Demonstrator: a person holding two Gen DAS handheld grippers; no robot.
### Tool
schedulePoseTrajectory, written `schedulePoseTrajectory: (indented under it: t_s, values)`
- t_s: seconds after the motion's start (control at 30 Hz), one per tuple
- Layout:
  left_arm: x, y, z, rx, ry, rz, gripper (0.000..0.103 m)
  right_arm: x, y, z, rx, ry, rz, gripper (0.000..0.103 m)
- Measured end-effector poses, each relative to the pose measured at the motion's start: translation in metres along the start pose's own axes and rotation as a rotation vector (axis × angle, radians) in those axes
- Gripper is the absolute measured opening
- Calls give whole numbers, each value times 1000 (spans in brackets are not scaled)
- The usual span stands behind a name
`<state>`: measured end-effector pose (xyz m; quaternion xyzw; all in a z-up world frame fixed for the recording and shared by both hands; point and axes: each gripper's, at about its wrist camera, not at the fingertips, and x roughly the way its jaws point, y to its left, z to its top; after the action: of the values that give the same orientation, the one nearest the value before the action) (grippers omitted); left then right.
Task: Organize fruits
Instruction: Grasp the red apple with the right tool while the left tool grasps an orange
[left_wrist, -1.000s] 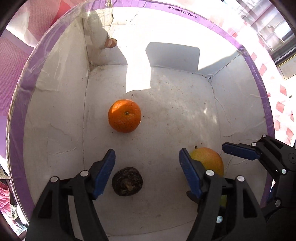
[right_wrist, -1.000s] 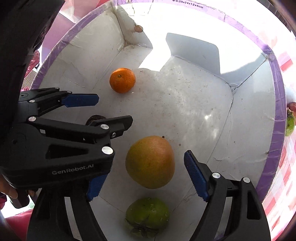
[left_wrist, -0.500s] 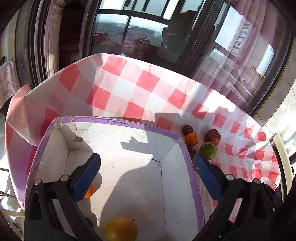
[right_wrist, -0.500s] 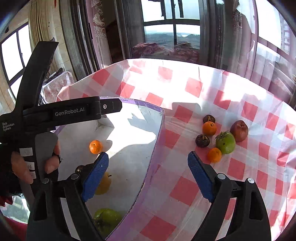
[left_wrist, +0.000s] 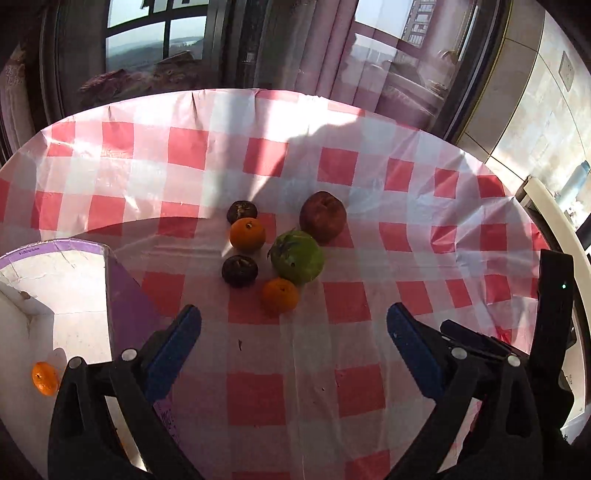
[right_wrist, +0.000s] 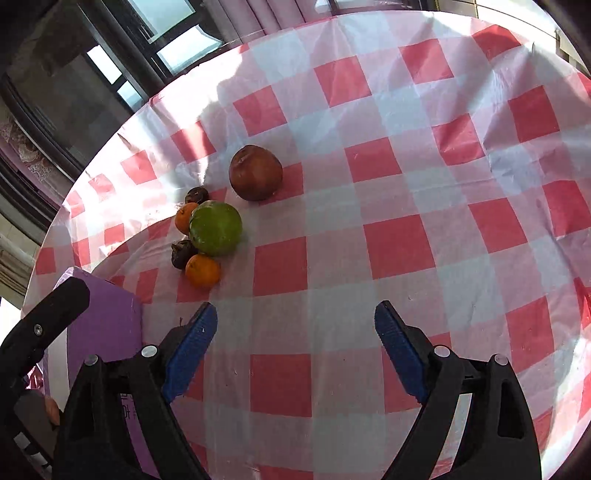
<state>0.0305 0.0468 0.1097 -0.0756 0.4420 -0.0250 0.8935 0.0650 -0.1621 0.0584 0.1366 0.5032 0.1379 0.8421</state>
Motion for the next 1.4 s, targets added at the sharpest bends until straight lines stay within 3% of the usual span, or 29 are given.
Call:
schedulePoseTrajectory:
  t_s: [0.2, 0.3, 0.4, 0.53, 0.67, 0.8, 0.87, 1.0, 1.07, 1.2, 1.3, 1.4]
  values:
    - [49, -4, -24, 18, 86, 176, 101, 51, 5, 67, -110, 43, 52, 82]
    - [60, -1, -33, 27, 86, 225, 101, 76, 25, 95, -185, 51, 76, 80]
    - [66, 3, -40, 20, 84, 253, 101, 99, 38, 118, -183, 70, 103, 80]
    - [70, 7, -42, -7, 44, 275, 101, 138, 55, 136, -213, 144, 45, 80]
    - [81, 10, -38, -48, 12, 269, 100, 167, 73, 129, -321, 212, -57, 75]
    - [96, 12, -30, -69, -9, 262, 95, 168, 79, 128, -353, 193, -102, 71]
    - [105, 14, -25, -70, -5, 265, 90, 164, 75, 127, -359, 184, -104, 63]
    - [119, 15, -17, -52, 6, 270, 82, 154, 58, 127, -351, 187, -62, 61]
    - [126, 15, -16, -44, 21, 254, 75, 147, 48, 126, -328, 191, -66, 61]
    - [131, 12, -16, -18, 13, 241, 70, 129, 24, 116, -291, 178, -88, 61]
    - [133, 7, -13, 7, 18, 221, 60, 111, 0, 105, -211, 160, -94, 61]
    - [136, 3, -6, 46, 25, 192, 41, 89, -25, 90, -119, 153, -102, 61]
